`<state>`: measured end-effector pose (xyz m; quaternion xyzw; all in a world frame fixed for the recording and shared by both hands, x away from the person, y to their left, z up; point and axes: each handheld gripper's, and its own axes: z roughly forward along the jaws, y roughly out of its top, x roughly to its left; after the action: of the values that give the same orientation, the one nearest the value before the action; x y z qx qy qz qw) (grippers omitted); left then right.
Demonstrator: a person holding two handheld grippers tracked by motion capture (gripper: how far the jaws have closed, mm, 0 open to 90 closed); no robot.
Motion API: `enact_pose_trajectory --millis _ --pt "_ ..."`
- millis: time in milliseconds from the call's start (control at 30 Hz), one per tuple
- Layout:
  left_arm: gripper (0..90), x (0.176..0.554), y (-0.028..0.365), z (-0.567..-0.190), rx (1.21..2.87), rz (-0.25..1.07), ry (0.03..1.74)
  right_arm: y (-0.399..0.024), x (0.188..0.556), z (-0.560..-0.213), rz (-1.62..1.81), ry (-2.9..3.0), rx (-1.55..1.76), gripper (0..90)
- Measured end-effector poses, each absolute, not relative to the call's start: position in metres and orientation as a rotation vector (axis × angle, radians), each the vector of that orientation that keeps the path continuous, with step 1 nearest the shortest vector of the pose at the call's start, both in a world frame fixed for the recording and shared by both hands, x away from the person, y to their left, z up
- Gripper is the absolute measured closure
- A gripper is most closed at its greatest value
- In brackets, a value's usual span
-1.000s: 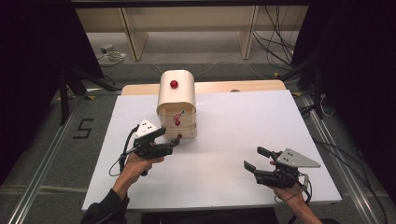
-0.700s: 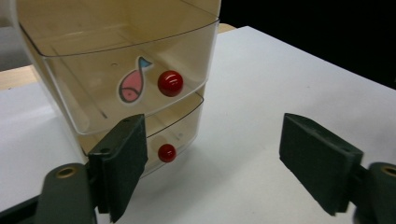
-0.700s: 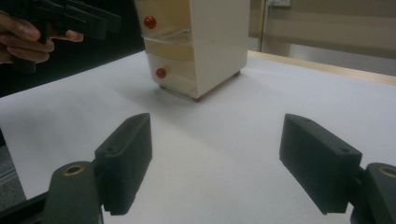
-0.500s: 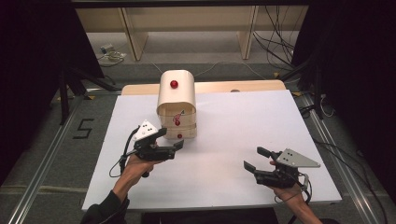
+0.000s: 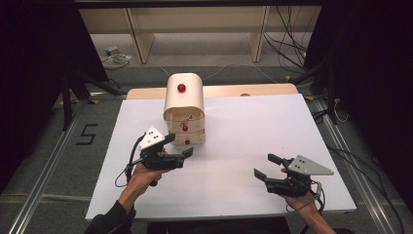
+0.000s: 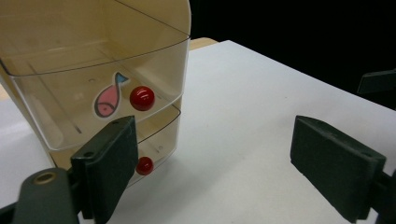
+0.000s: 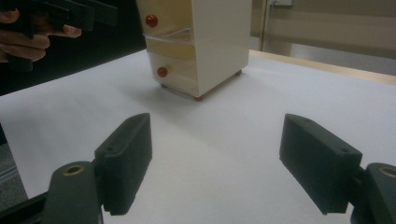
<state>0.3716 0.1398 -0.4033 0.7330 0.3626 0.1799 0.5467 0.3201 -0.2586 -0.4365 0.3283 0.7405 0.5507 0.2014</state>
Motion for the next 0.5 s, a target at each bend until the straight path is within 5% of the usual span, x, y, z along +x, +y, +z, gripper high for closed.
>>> enact_pose_trajectory --millis 500 --pt "14.7 0.36 0.139 -0.401 1.708 0.453 0.826 -0.258 0.32 -0.437 1.531 2.077 0.918 26.1"
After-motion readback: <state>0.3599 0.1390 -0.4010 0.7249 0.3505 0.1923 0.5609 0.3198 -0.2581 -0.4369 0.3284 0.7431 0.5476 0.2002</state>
